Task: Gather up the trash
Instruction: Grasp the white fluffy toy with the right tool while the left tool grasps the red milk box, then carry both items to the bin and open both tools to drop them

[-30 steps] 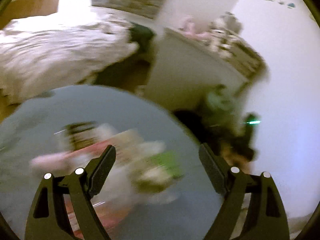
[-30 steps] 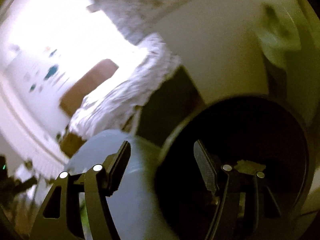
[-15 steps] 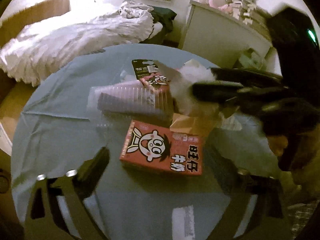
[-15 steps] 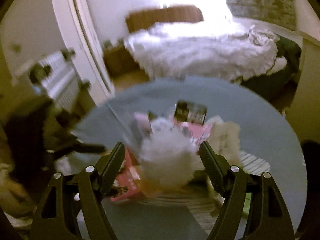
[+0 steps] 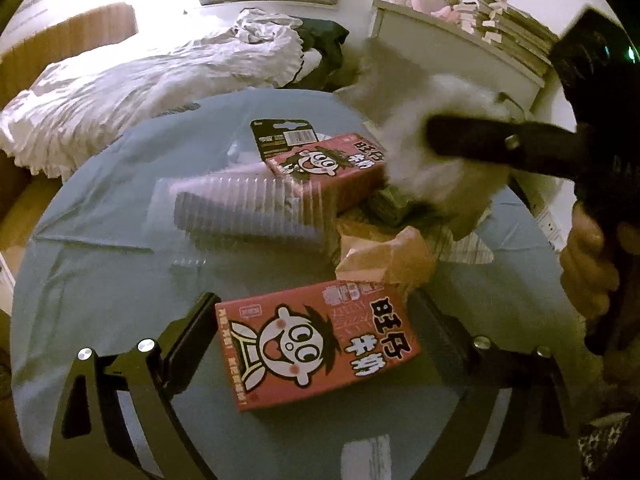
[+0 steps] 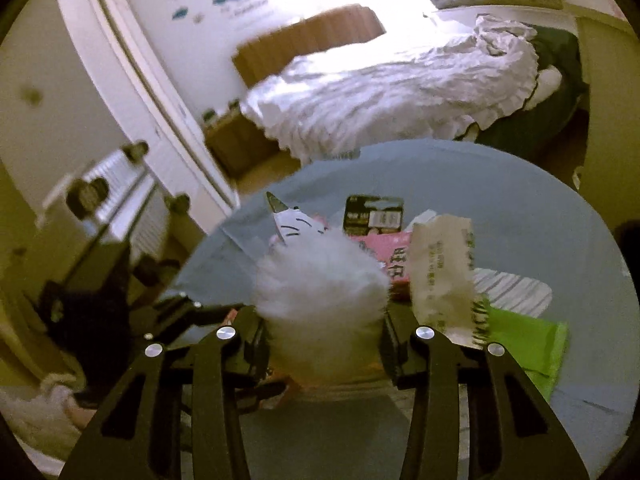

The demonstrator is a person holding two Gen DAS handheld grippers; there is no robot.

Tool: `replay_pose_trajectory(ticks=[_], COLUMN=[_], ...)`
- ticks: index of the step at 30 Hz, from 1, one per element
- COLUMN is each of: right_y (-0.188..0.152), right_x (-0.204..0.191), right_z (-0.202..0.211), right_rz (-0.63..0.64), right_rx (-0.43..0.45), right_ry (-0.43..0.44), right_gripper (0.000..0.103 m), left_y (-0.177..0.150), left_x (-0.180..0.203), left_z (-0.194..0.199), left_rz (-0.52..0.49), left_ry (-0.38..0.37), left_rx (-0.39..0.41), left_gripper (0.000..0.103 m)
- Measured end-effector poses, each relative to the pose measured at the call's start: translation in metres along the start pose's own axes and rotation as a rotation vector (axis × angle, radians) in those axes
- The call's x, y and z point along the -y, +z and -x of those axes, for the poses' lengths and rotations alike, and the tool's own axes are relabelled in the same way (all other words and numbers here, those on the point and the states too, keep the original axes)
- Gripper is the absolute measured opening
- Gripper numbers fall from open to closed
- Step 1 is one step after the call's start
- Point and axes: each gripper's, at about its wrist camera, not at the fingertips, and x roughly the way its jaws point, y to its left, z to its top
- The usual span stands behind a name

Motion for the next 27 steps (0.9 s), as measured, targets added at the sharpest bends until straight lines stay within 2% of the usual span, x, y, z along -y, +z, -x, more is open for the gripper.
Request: replay_pose_trajectory(ticks=[5,8,10,15,19,22,27], right_y=[-0.006,-0.012,-0.015,-0.026,-0.037,-0.041,-0.038], right_x=[0.027,0.049,0.071,0.137,0.199,0.238,0.288], right_z=[0.043,0.068,0.086,0.130,0.165,0.184,0.196], right_rz=[-0.085,-0.134,-0.182,-0.330,-0.472,-0.537,-0.602], right_rx=[0.122,0.196,0.257,0.396,0.507,0.553,0.571], right_ry=[0.067,0.071,0.060,-0.040,-0.141,-0.201,-0.273], right_gripper=[0.044,0.044,0.044,0.044,0.044,0.044,0.044], left_y=[-0.006,0.001,0.012,0.057,0.106,0.141,0.197], left_x=[-0.004,-0.004,0.001,0.038,0.085,0.122,0.172], left_z=[0.021,0.035,0.043,0.048,0.031,0.008,-0.048], left_rz=[0.062,0.083,0.081,0.030,-0.029,-0.069,-0.065], left_ry=[-0.047,-0.063,-0.078,-0.157,-0.257,-0.321,-0.433], left_rx=[0.016,0.033,0.051,0.109,0.153,0.179,0.147], left_gripper=[0.092,0.091,0.091,0.091,0.091,0.091,0.091])
